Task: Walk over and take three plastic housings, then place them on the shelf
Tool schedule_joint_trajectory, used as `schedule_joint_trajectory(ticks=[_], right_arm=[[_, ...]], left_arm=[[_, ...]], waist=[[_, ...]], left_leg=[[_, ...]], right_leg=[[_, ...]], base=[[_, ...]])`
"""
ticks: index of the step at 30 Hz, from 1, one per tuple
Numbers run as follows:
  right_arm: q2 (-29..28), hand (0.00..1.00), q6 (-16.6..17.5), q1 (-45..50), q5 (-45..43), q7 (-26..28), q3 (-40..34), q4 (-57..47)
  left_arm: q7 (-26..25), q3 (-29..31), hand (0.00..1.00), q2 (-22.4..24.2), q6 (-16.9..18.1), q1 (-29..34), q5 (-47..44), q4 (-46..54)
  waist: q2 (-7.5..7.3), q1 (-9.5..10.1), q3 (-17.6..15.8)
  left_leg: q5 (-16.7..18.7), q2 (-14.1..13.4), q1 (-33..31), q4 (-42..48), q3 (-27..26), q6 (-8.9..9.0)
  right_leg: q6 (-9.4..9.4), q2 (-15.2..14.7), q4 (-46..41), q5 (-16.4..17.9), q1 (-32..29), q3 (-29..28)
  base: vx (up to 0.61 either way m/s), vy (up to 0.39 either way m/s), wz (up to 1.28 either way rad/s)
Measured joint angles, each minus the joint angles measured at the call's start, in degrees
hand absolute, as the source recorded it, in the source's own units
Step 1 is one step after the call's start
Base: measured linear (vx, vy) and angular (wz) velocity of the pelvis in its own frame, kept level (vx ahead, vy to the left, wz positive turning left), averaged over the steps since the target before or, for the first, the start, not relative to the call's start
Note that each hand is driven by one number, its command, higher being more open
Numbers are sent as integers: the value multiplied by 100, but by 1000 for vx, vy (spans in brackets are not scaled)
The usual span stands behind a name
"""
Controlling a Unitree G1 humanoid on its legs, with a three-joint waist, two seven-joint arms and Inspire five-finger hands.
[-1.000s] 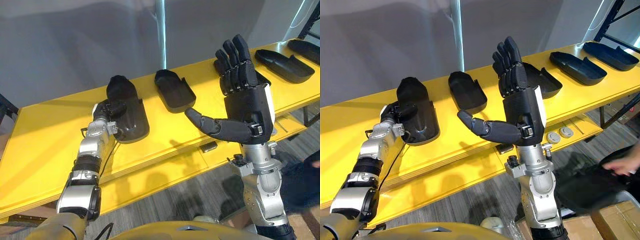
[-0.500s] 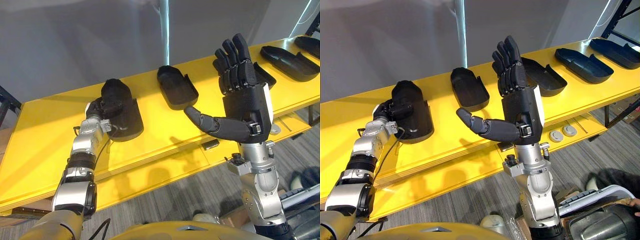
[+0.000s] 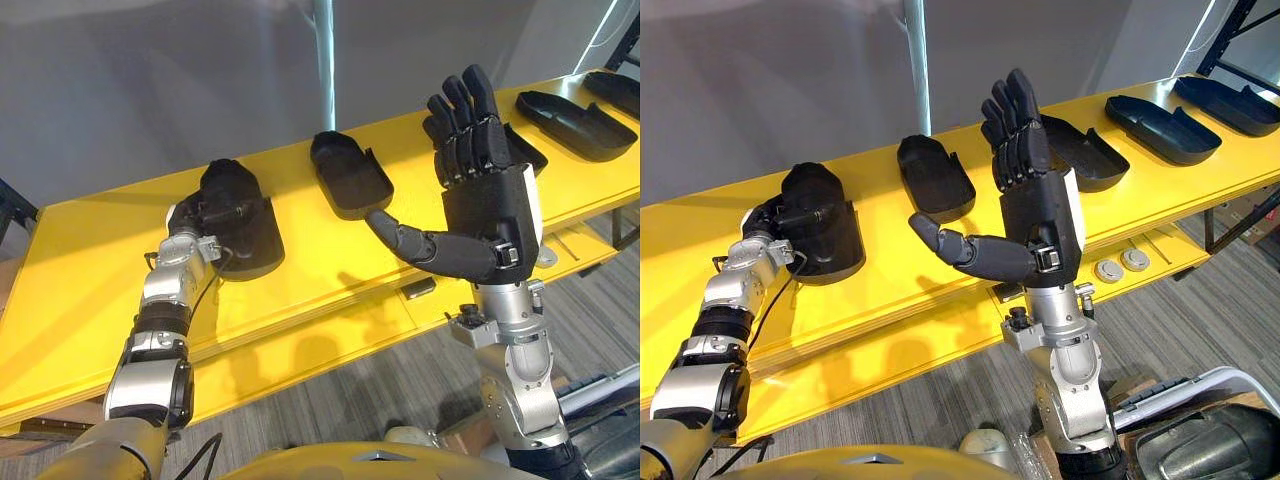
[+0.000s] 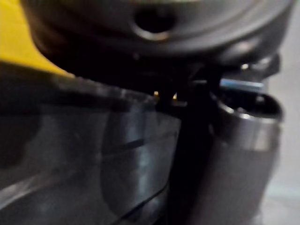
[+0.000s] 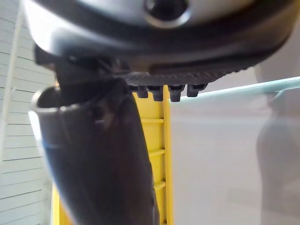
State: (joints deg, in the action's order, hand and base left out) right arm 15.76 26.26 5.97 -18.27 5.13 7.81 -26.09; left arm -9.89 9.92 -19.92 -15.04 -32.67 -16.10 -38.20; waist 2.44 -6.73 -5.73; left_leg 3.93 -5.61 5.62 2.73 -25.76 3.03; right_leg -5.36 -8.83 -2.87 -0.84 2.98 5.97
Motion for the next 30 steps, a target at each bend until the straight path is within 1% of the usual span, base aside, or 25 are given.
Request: schedule_joint_trajectory(ticks=[5, 8, 12, 13, 14, 16, 17, 18, 20, 21, 23, 26, 27, 29, 30], right_arm=[[-49, 100, 9, -32, 1, -178, 186, 2], [-175, 100, 13, -28, 17, -255, 254, 4], [-269, 100, 42, -14, 233, -460, 431, 47], [-267, 100, 42, -5, 237, -530, 488, 79], [-267, 100, 42, -2, 239, -553, 497, 81], [-274, 100, 43, 7, 242, -690, 551, 92], [-274, 100, 47, 17, 242, -711, 555, 93], [-274, 100, 57, 50, 241, -740, 568, 93], [-273, 100, 83, 215, 230, -784, 566, 95], [-273, 100, 82, 255, 230, -790, 573, 108], [-273, 100, 82, 280, 226, -754, 584, 124], [-271, 100, 58, 274, 237, -634, 594, 125], [-270, 100, 52, 271, 243, -610, 599, 125], [-269, 100, 21, 264, 411, -568, 608, 125], [-250, 100, -14, 265, 543, -552, 624, 126]], left_arm=[[27, -180, 100, -6, -9, -12, -5, 31], [45, -362, 100, -21, -11, -16, -14, 143], [-111, -609, 100, -72, -2, -17, -23, 710], [-212, -738, 100, -152, 49, -22, 0, 992], [-238, -745, 100, -158, 86, -30, 0, 1042], [-498, -864, 100, -314, 473, -134, -2, 1476], [-541, -883, 100, -384, 574, -164, -2, 1606], [-658, -908, 100, -517, 902, -188, -24, 1858], [-850, -913, 100, -596, 1431, -251, -139, 2385], [-898, -912, 100, -597, 1534, -280, -139, 2535], [-1070, -909, 100, -596, 1970, -340, -167, 2953], [-1314, -898, 100, -562, 2463, -312, -183, 3303], [-1380, -877, 100, -549, 2516, -273, -181, 3390], [-1589, -771, 100, -446, 2697, -15, -152, 3711], [-1670, -665, 100, -305, 2803, 308, -132, 4011]], waist=[[-14, 21, 12], [-23, 41, 18], [-64, 53, 48], [-74, 49, 76], [-76, 49, 80], [-83, 53, 106], [-80, 53, 126], [-64, 54, 167], [-34, 94, 288], [-20, 127, 330], [39, 180, 402], [90, 199, 445], [90, 199, 445], [80, 195, 452], [80, 197, 457]], left_leg=[[-120, 25, 119, -188, 29, 8], [-144, 34, 121, -226, 53, -1], [-219, 45, 131, -317, 111, -6], [-229, 45, 134, -317, 138, -6], [-230, 45, 137, -317, 144, -6], [-234, 45, 177, -319, 193, -5], [-234, 45, 177, -320, 202, -5], [-235, 47, 177, -326, 216, -4], [-253, 60, 179, -365, 248, 0], [-273, 66, 187, -391, 258, 1], [-300, 85, 200, -400, 277, -4], [-368, 104, 234, -484, 337, -9], [-401, 109, 260, -536, 340, -7], [-481, 120, 290, -688, 360, 13], [-517, 121, 297, -765, 385, 7]], right_leg=[[0, 10, 0, -1, 58, 25], [-1, 5, 0, -2, 63, 57], [3, 2, 0, -5, 73, 161], [3, 2, 0, -4, 91, 190], [3, 2, 0, -4, 97, 197], [4, 2, 0, -3, 158, 254], [6, 1, 0, -2, 161, 266], [11, 1, 0, 2, 165, 287], [34, -4, 0, 20, 170, 327], [36, -4, 0, 22, 170, 337], [38, -14, 1, 26, 177, 342], [52, -22, 2, 38, 221, 409], [54, -19, 4, 42, 225, 435], [62, -7, 19, 72, 224, 498], [49, 5, 37, 85, 221, 543]], base=[[-4, 0, 1], [-29, -2, 4], [-16, -6, 9], [0, 0, 5], [4, 0, 9], [4, 5, 10], [3, 10, 8], [4, 7, 6], [16, 6, 8], [32, 6, 7], [23, 12, 4], [-32, 4, 8], [-79, -20, 6], [-71, -24, 5], [-57, -29, 12]])
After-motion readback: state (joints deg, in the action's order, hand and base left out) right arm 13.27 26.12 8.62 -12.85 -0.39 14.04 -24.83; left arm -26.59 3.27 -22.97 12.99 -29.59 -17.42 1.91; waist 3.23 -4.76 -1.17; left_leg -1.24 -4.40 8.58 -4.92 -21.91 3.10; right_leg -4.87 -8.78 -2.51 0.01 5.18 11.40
